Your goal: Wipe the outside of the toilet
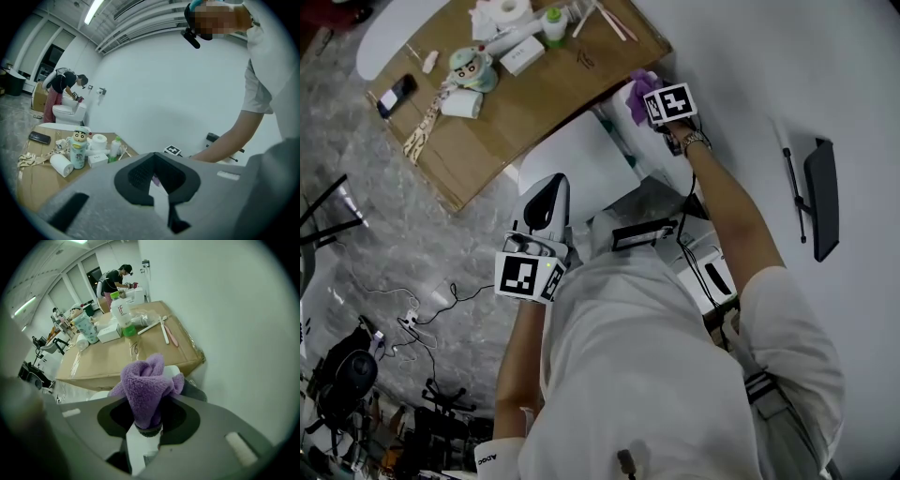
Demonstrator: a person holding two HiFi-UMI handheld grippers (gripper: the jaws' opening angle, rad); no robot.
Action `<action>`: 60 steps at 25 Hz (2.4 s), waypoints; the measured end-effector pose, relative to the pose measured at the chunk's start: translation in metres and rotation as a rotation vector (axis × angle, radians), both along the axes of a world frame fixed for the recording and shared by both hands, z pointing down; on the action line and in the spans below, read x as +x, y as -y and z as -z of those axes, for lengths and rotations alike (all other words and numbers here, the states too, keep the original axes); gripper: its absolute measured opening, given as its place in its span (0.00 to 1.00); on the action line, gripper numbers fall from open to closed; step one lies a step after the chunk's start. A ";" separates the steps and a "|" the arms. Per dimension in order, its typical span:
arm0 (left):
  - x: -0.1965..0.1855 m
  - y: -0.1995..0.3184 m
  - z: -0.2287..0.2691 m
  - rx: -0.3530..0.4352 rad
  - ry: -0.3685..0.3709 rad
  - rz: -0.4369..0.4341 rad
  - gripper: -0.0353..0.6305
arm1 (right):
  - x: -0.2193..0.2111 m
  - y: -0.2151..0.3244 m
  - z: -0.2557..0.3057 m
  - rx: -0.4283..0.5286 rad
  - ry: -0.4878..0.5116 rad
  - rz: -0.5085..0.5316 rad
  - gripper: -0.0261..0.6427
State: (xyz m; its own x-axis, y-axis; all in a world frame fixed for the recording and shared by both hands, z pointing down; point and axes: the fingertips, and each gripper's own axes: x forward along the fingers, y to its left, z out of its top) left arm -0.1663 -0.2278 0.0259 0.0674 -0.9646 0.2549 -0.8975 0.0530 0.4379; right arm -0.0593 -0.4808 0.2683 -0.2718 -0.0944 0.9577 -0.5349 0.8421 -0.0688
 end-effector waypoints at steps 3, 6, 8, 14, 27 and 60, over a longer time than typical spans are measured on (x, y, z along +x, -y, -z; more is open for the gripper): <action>-0.006 -0.007 -0.003 -0.004 -0.003 -0.018 0.06 | -0.014 0.005 0.000 0.007 0.008 -0.025 0.23; -0.017 -0.017 -0.007 -0.009 -0.002 -0.028 0.06 | -0.027 0.008 0.000 0.027 0.019 -0.062 0.22; -0.024 -0.025 -0.008 -0.014 -0.002 -0.042 0.06 | -0.030 0.008 0.001 0.048 0.025 -0.092 0.22; -0.039 -0.053 -0.026 -0.021 -0.013 -0.092 0.06 | -0.028 0.008 0.001 0.103 0.055 -0.166 0.22; -0.052 -0.066 -0.039 0.045 0.009 -0.166 0.06 | -0.005 -0.116 0.009 0.155 0.233 -0.480 0.23; 0.022 -0.078 -0.237 0.047 -0.023 -0.671 0.06 | 0.017 -0.094 -0.068 0.458 0.476 -0.823 0.23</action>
